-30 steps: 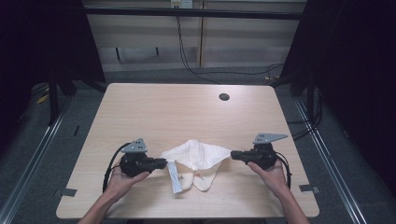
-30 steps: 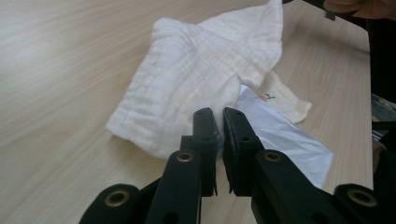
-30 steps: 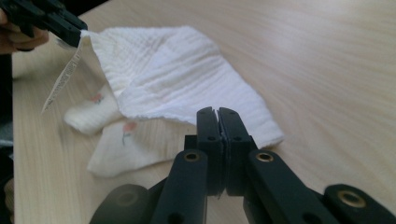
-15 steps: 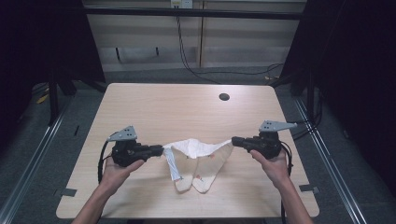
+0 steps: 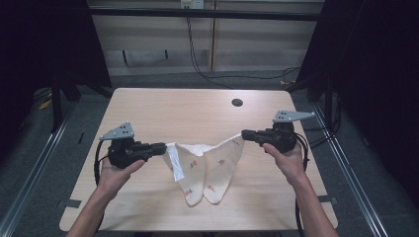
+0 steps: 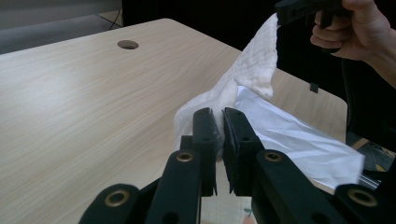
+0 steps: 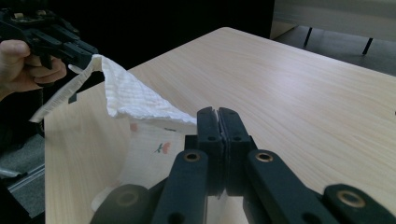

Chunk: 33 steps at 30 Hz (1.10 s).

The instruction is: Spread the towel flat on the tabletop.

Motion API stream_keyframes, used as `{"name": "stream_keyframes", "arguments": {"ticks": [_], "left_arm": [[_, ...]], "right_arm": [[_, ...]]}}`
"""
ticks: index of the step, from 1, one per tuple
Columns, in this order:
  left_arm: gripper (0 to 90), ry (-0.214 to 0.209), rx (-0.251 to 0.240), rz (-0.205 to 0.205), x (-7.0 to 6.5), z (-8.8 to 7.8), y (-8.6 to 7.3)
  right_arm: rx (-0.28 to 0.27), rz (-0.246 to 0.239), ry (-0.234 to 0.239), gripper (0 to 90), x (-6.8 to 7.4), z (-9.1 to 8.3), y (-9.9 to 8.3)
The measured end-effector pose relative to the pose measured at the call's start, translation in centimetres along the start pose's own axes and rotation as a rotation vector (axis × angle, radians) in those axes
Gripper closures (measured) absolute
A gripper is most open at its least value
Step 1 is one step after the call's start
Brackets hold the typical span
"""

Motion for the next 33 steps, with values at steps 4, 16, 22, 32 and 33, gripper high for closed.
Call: {"name": "stream_keyframes", "arguments": {"ticks": [4, 16, 22, 32, 33], "left_arm": [[83.8, 0.013, -0.008, 0.005, -0.2, -0.8, 0.5], [83.9, 0.044, -0.087, 0.02, -1.2, -3.6, 2.3], [83.9, 0.053, -0.118, 0.06, -2.7, -4.5, 2.9], [84.0, 0.091, -0.108, 0.097, -4.2, -7.1, 3.4], [84.1, 0.091, -0.108, 0.097, -4.2, -7.1, 3.4]], "right_arm": [[-0.013, -0.01, -0.009, 89.3, 0.2, -0.8, 0.4], [-0.025, -0.052, -0.024, 89.5, 1.9, -3.8, 2.3], [-0.032, -0.104, -0.065, 89.5, 3.2, -5.0, 3.3], [-0.048, -0.152, -0.082, 89.6, 5.8, -8.1, 3.6], [-0.048, -0.152, -0.082, 89.6, 5.8, -8.1, 3.6]]}}
Point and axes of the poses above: each handheld gripper's, and its own axes: z roughly forward along the jaws, y roughly out of its top, x roughly to its left, the point moved 1 cm from there along z, roughly forward along the jaws, and after that the axes turned 14 degrees about x, right-handed, at the moved point
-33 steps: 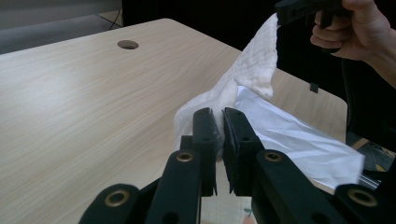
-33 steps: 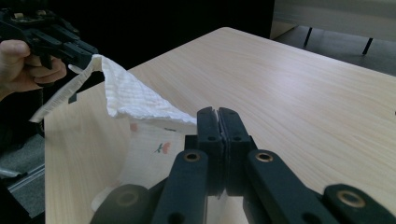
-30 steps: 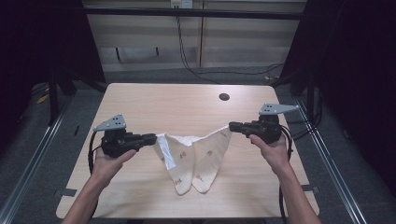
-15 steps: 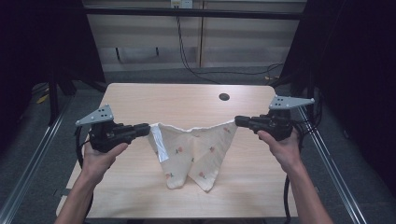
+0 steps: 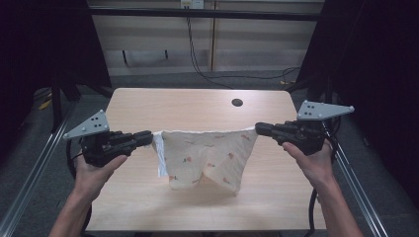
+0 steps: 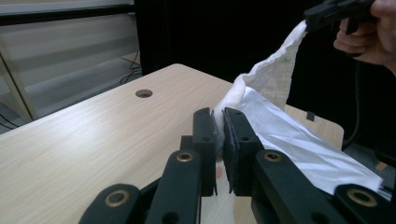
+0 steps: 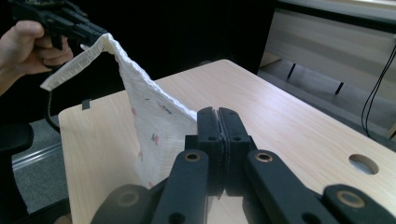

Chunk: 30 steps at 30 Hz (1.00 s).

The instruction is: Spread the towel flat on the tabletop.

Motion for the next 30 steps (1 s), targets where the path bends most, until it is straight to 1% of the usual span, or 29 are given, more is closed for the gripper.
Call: {"name": "stream_keyframes", "arguments": {"ticks": [2, 3, 4, 5, 6, 7, 9, 11, 12, 13, 14, 15, 16, 17, 18, 20, 21, 22, 23, 24, 25, 26, 27, 28, 29, 30], "left_arm": [[84.1, -0.016, -0.017, -0.005, -0.3, -0.6, 0.5], [84.1, -0.031, -0.022, 0.001, -0.6, -0.9, 0.7], [84.1, -0.017, 0.0, 0.033, -1.4, -1.3, 0.9], [84.1, -0.017, 0.0, 0.033, -1.4, -1.3, 0.9], [84.1, -0.016, 0.008, 0.04, -1.7, -1.6, 1.0], [84.1, -0.019, 0.005, 0.046, -2.2, -2.0, 1.1], [84.1, -0.014, 0.002, 0.049, -2.3, -2.2, 1.2], [84.1, -0.02, -0.005, 0.043, -2.4, -2.2, 1.6], [84.1, -0.02, -0.005, 0.043, -2.4, -2.2, 1.6], [84.1, -0.008, 0.008, 0.041, -2.3, -1.6, 1.6], [84.1, -0.008, 0.008, 0.041, -2.3, -1.6, 1.6], [84.1, -0.006, 0.049, 0.028, -1.9, 0.0, 1.2], [84.1, 0.005, 0.069, 0.023, -1.5, 0.8, 0.9], [84.1, 0.014, 0.078, 0.017, -1.1, 1.4, 0.7], [84.1, 0.014, 0.078, 0.017, -1.1, 1.4, 0.7], [84.1, 0.003, 0.101, -0.036, 0.5, 3.1, 0.2], [84.0, 0.007, 0.115, -0.037, 1.0, 3.5, 0.1], [84.0, 0.015, 0.117, -0.035, 1.5, 4.1, -0.1], [84.0, 0.009, 0.118, -0.043, 2.1, 4.7, -0.2], [84.0, 0.006, 0.125, -0.051, 2.7, 5.3, -0.3], [84.0, 0.01, 0.134, -0.069, 3.5, 6.1, -0.3], [84.0, 0.01, 0.134, -0.069, 3.5, 6.1, -0.3], [84.0, 0.016, 0.146, -0.07, 3.9, 6.7, -0.3], [83.9, 0.018, 0.154, -0.078, 4.2, 7.1, -0.3], [83.9, 0.021, 0.164, -0.092, 4.9, 7.7, -0.2], [83.9, 0.021, 0.164, -0.092, 4.9, 7.7, -0.2]], "right_arm": [[0.0, -0.004, -0.003, 89.6, 0.4, -0.6, 0.2], [0.003, -0.008, -0.007, 89.6, 0.5, -0.9, 0.3], [0.001, -0.008, -0.004, 89.6, 1.1, -1.6, 0.3], [0.001, -0.008, -0.004, 89.6, 1.1, -1.6, 0.3], [-0.003, -0.014, 0.001, 89.6, 1.5, -2.0, 0.3], [-0.014, -0.03, -0.002, 89.6, 2.2, -2.8, 0.3], [-0.019, -0.032, -0.001, 89.6, 2.4, -3.1, 0.3], [-0.047, -0.03, -0.001, 89.6, 2.5, -3.7, 0.6], [-0.047, -0.03, -0.001, 89.6, 2.5, -3.7, 0.6], [-0.049, -0.014, -0.013, 89.6, 1.9, -3.3, 0.6], [-0.045, -0.008, -0.012, 89.5, 1.6, -3.0, 0.5], [-0.03, 0.007, -0.023, 89.5, 1.0, -2.3, 0.2], [-0.015, 0.019, -0.036, 89.6, 0.3, -1.6, -0.1], [-0.005, 0.033, -0.03, 89.6, -0.4, -0.9, -0.4], [-0.005, 0.033, -0.03, 89.6, -0.4, -0.9, -0.4], [0.025, 0.056, -0.045, 89.5, -1.6, 0.5, -1.0], [0.04, 0.08, -0.043, 89.6, -2.7, 1.6, -1.4], [0.04, 0.08, -0.043, 89.6, -2.7, 1.6, -1.4], [0.057, 0.096, -0.047, 89.5, -3.7, 2.5, -1.8], [0.057, 0.096, -0.047, 89.5, -3.7, 2.5, -1.8], [0.073, 0.116, -0.053, 89.5, -4.7, 3.3, -2.1], [0.073, 0.116, -0.053, 89.5, -4.7, 3.3, -2.1], [0.072, 0.124, -0.048, 89.5, -5.0, 3.6, -2.2], [0.087, 0.127, -0.056, 89.5, -5.5, 4.1, -2.3], [0.105, 0.134, -0.063, 89.5, -6.1, 4.9, -2.6], [0.105, 0.134, -0.063, 89.5, -6.1, 4.9, -2.6]]}}
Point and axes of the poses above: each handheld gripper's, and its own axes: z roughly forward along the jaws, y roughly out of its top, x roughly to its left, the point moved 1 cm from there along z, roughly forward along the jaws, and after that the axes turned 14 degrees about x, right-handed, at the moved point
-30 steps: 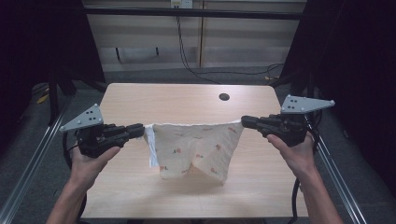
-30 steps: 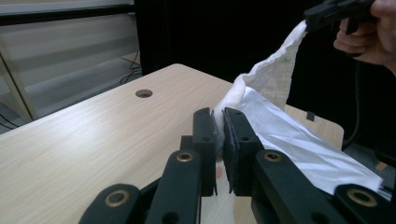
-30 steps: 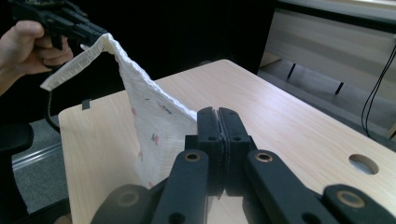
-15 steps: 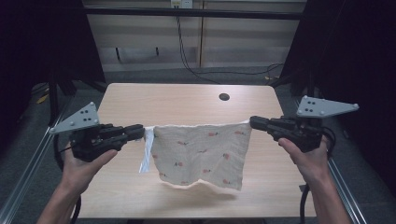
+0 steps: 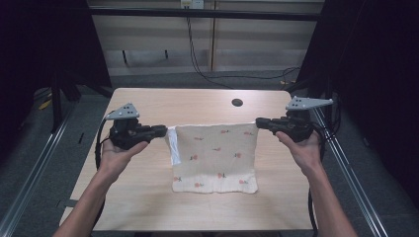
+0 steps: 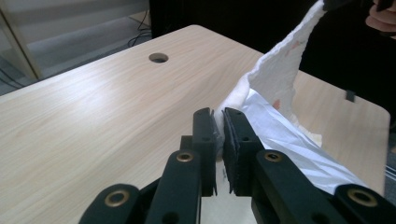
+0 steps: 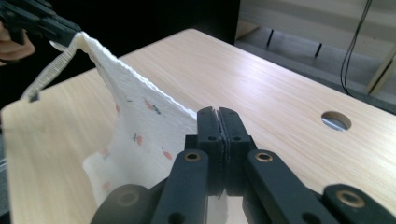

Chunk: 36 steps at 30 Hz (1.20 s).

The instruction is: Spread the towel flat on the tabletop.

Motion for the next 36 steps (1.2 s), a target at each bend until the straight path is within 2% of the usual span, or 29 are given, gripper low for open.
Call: {"name": "stream_keyframes", "arguments": {"ticks": [1, 2, 3, 4, 5, 7, 11, 13, 15, 16, 17, 19, 20, 21, 22, 23, 25, 26, 27, 30, 31, 32, 33, 35, 36], "left_arm": [[83.8, 0.0, 0.007, -0.017, 0.6, 0.5, 0.2], [83.7, 0.0, 0.007, -0.017, 0.6, 0.5, 0.2], [83.6, -0.004, 0.014, -0.03, 1.1, 1.0, 0.1], [83.5, -0.004, 0.014, -0.03, 1.1, 1.0, 0.1], [83.5, -0.008, 0.015, -0.039, 1.3, 1.4, 0.0], [83.5, -0.004, 0.023, -0.053, 1.7, 1.9, -0.4], [83.5, 0.001, 0.045, -0.089, 3.0, 3.9, -0.9], [83.3, 0.001, 0.051, -0.09, 3.3, 4.4, -0.8], [82.9, -0.021, 0.062, -0.099, 4.1, 5.3, -0.7], [82.8, -0.02, 0.062, -0.109, 4.5, 5.8, -0.6], [82.8, -0.026, 0.073, -0.134, 5.5, 6.9, -0.3], [82.5, -0.023, 0.08, -0.141, 5.9, 7.3, -0.1], [80.0, -0.025, 0.081, -0.157, 6.6, 8.1, 0.1], [76.6, -0.025, 0.081, -0.157, 6.6, 8.1, 0.1], [76.6, -0.003, 0.082, -0.172, 7.0, 8.4, 0.2], [67.1, 0.009, 0.077, -0.185, 7.2, 8.4, 0.2], [65.9, 0.006, 0.048, -0.216, 7.6, 8.3, -0.1], [61.9, 0.005, 0.056, -0.218, 7.7, 8.3, -0.4], [61.5, 0.009, 0.076, -0.205, 7.5, 8.2, -1.0], [60.9, 0.002, 0.078, -0.195, 7.1, 7.9, -1.8], [60.8, -0.004, 0.084, -0.185, 7.0, 7.7, -2.1], [60.8, -0.005, 0.085, -0.189, 6.8, 7.5, -2.4], [58.8, -0.022, 0.092, -0.188, 6.5, 7.2, -3.0], [57.4, -0.025, 0.107, -0.175, 6.0, 7.2, -3.6], [57.0, -0.025, 0.107, -0.175, 6.0, 7.2, -3.6]], "right_arm": [[0.008, 0.016, 0.004, 89.5, -0.7, 0.8, -0.1], [0.008, 0.016, 0.004, 89.5, -0.7, 0.8, -0.1], [0.017, 0.039, 0.006, 89.5, -1.4, 1.8, -0.3], [0.017, 0.039, 0.006, 89.5, -1.4, 1.8, -0.3], [0.03, 0.054, -0.004, 89.5, -2.0, 2.7, -0.7], [0.021, 0.075, 0.009, 89.5, -2.4, 3.5, -1.1], [0.033, 0.096, -0.003, 89.5, -3.4, 5.4, -1.6], [0.034, 0.102, -0.005, 89.4, -3.6, 5.9, -1.6], [0.042, 0.11, -0.01, 89.4, -4.2, 6.9, -1.5], [0.044, 0.118, -0.023, 89.4, -4.5, 7.4, -1.4], [0.06, 0.136, -0.04, 89.4, -5.3, 8.4, -1.1], [0.064, 0.147, -0.05, 89.4, -5.7, 8.8, -0.8], [0.065, 0.168, -0.072, 88.1, -6.4, 9.6, -0.4], [0.065, 0.168, -0.072, 88.1, -6.4, 9.6, -0.4], [0.071, 0.178, -0.087, 86.2, -6.7, 9.9, -0.3], [0.069, 0.197, -0.1, 83.8, -7.2, 10.4, -0.1], [0.067, 0.203, -0.108, 80.6, -7.4, 10.5, -0.1], [0.056, 0.213, -0.13, 78.2, -7.4, 10.4, -0.3], [0.062, 0.207, -0.114, 78.2, -7.3, 10.4, -0.5], [0.079, 0.189, -0.114, 77.3, -6.9, 10.3, -1.0], [0.091, 0.177, -0.097, 75.8, -6.4, 10.0, -1.7], [0.091, 0.177, -0.097, 75.8, -6.4, 10.0, -1.7], [0.098, 0.178, -0.093, 75.3, -5.9, 9.6, -2.4], [0.091, 0.185, -0.068, 73.3, -5.1, 9.3, -3.5], [0.091, 0.185, -0.068, 73.3, -5.1, 9.3, -3.5]]}}
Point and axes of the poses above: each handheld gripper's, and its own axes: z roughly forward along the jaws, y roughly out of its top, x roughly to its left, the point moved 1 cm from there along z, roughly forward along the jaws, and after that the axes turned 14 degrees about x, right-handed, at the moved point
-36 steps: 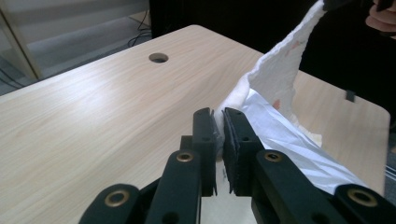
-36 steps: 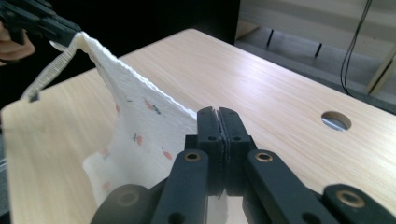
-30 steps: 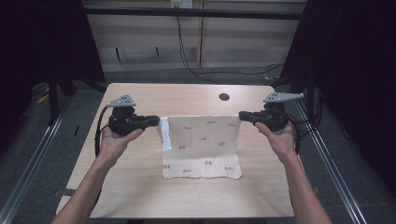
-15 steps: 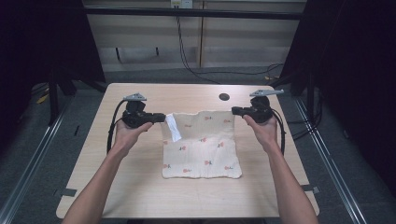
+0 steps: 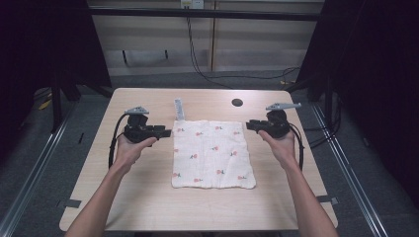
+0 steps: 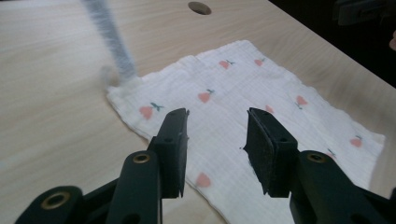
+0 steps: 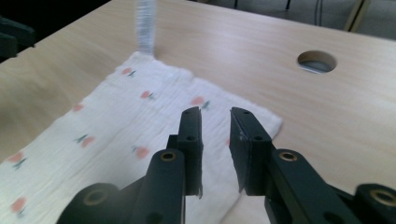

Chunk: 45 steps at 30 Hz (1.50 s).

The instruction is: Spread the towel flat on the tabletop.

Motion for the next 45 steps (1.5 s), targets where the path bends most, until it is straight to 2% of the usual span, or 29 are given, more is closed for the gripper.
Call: {"name": "stream_keyframes", "arguments": {"ticks": [1, 2, 3, 6, 7, 9, 11, 13, 14, 15, 16, 17, 18, 19, 21, 23, 25, 26, 27, 28, 29, 33, 36, 37, 38, 39, 40, 44, 45], "left_arm": [[57.2, 0.001, 0.008, 0.022, -0.5, 0.1, -0.7], [57.7, 0.001, 0.008, 0.022, -0.5, 0.1, -0.7], [58.7, -0.005, 0.019, 0.038, -1.0, 0.3, -1.2], [57.6, 0.001, 0.027, 0.053, -1.8, 0.6, -1.9], [57.3, -0.01, 0.063, 0.072, -2.6, 1.3, -2.6], [57.4, -0.008, 0.074, 0.083, -3.0, 1.5, -3.0], [57.6, -0.018, 0.119, 0.123, -4.0, 2.4, -3.9], [59.8, -0.032, 0.138, 0.135, -4.5, 2.9, -4.5], [61.0, -0.032, 0.138, 0.135, -4.5, 2.9, -4.5], [63.0, -0.035, 0.155, 0.158, -5.1, 3.8, -5.1], [63.3, -0.035, 0.155, 0.158, -5.1, 3.8, -5.1], [62.9, -0.071, 0.172, 0.137, -5.3, 4.7, -5.4], [62.6, -0.071, 0.172, 0.137, -5.3, 4.7, -5.4], [62.4, -0.049, 0.185, 0.169, -5.6, 5.1, -5.4], [62.4, -0.045, 0.183, 0.173, -5.6, 5.2, -5.3], [61.1, -0.067, 0.187, 0.155, -5.4, 5.6, -5.4], [61.5, -0.059, 0.217, 0.169, -5.7, 6.1, -5.7], [65.4, -0.065, 0.217, 0.183, -5.9, 6.2, -5.8], [69.3, -0.042, 0.224, 0.202, -6.1, 6.3, -5.8], [69.3, -0.022, 0.231, 0.212, -6.2, 6.5, -5.8], [70.3, -0.028, 0.224, 0.212, -6.2, 6.6, -5.8], [60.2, -0.054, 0.219, 0.189, -5.9, 6.6, -5.8], [60.2, -0.034, 0.217, 0.206, -6.0, 6.6, -5.9], [63.1, 0.007, 0.207, 0.24, -6.2, 6.6, -6.1], [66.8, 0.007, 0.207, 0.24, -6.2, 6.6, -6.1], [66.8, 0.03, 0.2, 0.276, -6.4, 6.6, -6.2], [69.5, 0.047, 0.208, 0.285, -6.4, 6.5, -6.3], [76.2, 0.052, 0.207, 0.285, -6.3, 6.1, -6.7], [79.3, 0.045, 0.194, 0.29, -6.4, 6.0, -7.0]], "right_arm": [[0.017, -0.013, 0.008, 72.5, 0.7, 0.1, -1.5], [0.017, -0.013, 0.008, 72.5, 0.7, 0.1, -1.5], [0.052, -0.038, -0.005, 71.8, 1.4, 0.3, -2.9], [0.055, -0.038, 0.013, 71.8, 1.7, 0.1, -4.0], [0.067, -0.042, 0.027, 72.2, 2.2, 0.2, -5.1], [0.102, -0.071, 0.027, 73.7, 2.7, 0.5, -6.2], [0.123, -0.078, 0.03, 73.7, 3.1, 0.8, -7.3], [0.152, -0.09, 0.019, 73.7, 3.4, 1.1, -8.1], [0.154, -0.098, 0.013, 73.7, 3.5, 1.2, -8.3], [0.145, -0.089, 0.017, 73.7, 3.5, 1.4, -8.5], [0.145, -0.089, 0.017, 73.7, 3.5, 1.4, -8.5], [0.165, -0.096, 0.003, 73.0, 3.5, 2.0, -8.6], [0.165, -0.096, 0.003, 73.0, 3.5, 2.0, -8.6], [0.179, -0.085, -0.009, 72.8, 3.1, 2.7, -8.7], [0.177, -0.081, -0.012, 73.4, 2.8, 2.9, -8.7], [0.166, -0.079, -0.017, 74.4, 2.4, 3.0, -8.6], [0.161, -0.059, -0.018, 73.4, 2.1, 3.0, -8.6], [0.159, -0.058, -0.018, 72.6, 2.0, 3.0, -8.6], [0.161, -0.061, -0.025, 71.6, 1.9, 3.1, -8.5], [0.161, -0.061, -0.025, 70.9, 1.9, 3.1, -8.5], [0.157, -0.058, -0.031, 70.1, 1.9, 3.1, -8.5], [0.142, -0.057, -0.026, 66.2, 1.6, 3.4, -7.9], [0.146, -0.065, -0.022, 65.7, 1.5, 3.7, -7.7], [0.153, -0.063, -0.02, 65.9, 1.7, 4.1, -7.4], [0.153, -0.063, -0.02, 65.9, 1.7, 4.1, -7.4], [0.164, -0.068, -0.028, 65.9, 1.8, 4.3, -7.3], [0.179, -0.079, -0.043, 66.6, 1.9, 4.8, -7.2], [0.182, -0.071, -0.061, 66.9, 2.2, 5.1, -7.3], [0.174, -0.093, -0.07, 70.2, 2.4, 5.2, -7.3]]}}
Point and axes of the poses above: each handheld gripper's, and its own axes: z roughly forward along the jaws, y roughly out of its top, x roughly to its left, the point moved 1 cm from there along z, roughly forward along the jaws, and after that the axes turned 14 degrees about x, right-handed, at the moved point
